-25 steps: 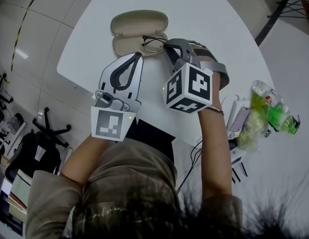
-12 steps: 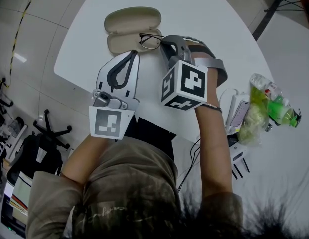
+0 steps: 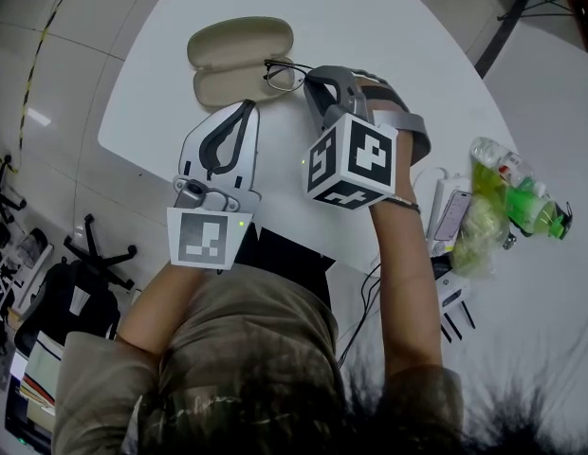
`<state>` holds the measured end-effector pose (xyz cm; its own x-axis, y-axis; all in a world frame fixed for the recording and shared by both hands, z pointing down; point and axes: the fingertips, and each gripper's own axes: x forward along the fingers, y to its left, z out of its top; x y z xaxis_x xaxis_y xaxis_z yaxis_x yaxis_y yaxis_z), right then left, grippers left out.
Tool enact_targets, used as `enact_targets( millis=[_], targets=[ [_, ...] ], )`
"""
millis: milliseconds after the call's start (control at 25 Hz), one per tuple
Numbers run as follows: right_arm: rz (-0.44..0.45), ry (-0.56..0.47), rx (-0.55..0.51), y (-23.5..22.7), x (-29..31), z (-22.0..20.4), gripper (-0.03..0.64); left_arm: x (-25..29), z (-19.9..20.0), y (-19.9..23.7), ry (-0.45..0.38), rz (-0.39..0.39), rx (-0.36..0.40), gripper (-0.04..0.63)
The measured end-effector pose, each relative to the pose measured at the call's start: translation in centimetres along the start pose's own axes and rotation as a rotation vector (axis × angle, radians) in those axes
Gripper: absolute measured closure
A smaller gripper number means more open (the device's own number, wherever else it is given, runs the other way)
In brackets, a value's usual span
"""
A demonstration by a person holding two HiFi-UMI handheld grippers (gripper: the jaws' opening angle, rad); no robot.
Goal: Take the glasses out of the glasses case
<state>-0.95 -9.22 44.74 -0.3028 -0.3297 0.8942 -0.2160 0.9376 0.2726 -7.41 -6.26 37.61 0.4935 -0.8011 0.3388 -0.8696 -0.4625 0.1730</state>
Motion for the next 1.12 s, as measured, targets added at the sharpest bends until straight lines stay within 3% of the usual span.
enact_targets(
  millis=[1120],
  targets=[
    [0.029,-0.032,0.034,1.5,-1.0,-1.7,0.597,0.3,-0.1,-2.6,-0.003,0.002,0.012,0.588]
  ],
)
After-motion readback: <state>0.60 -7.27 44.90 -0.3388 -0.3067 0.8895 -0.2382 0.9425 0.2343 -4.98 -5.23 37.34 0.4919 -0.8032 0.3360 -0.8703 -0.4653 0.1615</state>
